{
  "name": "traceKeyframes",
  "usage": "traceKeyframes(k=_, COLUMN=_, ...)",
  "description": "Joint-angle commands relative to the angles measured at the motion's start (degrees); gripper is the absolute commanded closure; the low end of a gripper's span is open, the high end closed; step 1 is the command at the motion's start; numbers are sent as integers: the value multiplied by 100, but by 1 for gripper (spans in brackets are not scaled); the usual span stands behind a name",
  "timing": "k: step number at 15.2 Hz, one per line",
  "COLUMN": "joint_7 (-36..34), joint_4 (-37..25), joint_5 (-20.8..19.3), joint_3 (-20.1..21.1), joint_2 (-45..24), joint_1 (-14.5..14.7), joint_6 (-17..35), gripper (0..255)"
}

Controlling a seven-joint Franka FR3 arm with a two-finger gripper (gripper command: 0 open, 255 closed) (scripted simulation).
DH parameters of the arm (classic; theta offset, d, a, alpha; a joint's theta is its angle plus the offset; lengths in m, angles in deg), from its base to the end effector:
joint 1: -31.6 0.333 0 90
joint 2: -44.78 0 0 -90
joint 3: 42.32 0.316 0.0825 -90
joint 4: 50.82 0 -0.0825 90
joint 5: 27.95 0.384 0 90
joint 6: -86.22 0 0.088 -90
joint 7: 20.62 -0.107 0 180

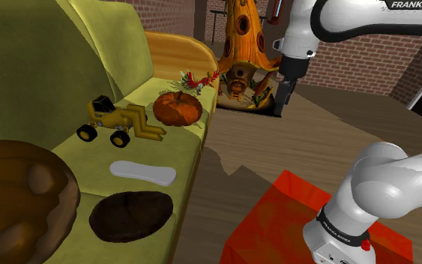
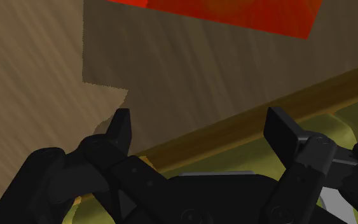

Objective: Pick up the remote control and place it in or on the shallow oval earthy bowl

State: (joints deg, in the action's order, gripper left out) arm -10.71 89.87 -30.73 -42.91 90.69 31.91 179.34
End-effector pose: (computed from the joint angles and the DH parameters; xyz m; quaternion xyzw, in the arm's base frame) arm 0.3048 -0.0071 0.5529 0.9959 0.0872 -0.0162 0.0192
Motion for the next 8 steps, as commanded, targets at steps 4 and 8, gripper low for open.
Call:
traceKeyframes(k=4, joint_7=-131, joint_4=-45, joint_5=151, joint_3=210, joint_2=-454, joint_1=162, joint_6=416, gripper=0)
traceKeyframes(k=8, joint_7=-293, joint_4=-195, joint_5=311, joint_3=490, joint_2=-1114, joint_1=354, joint_6=939, gripper=0)
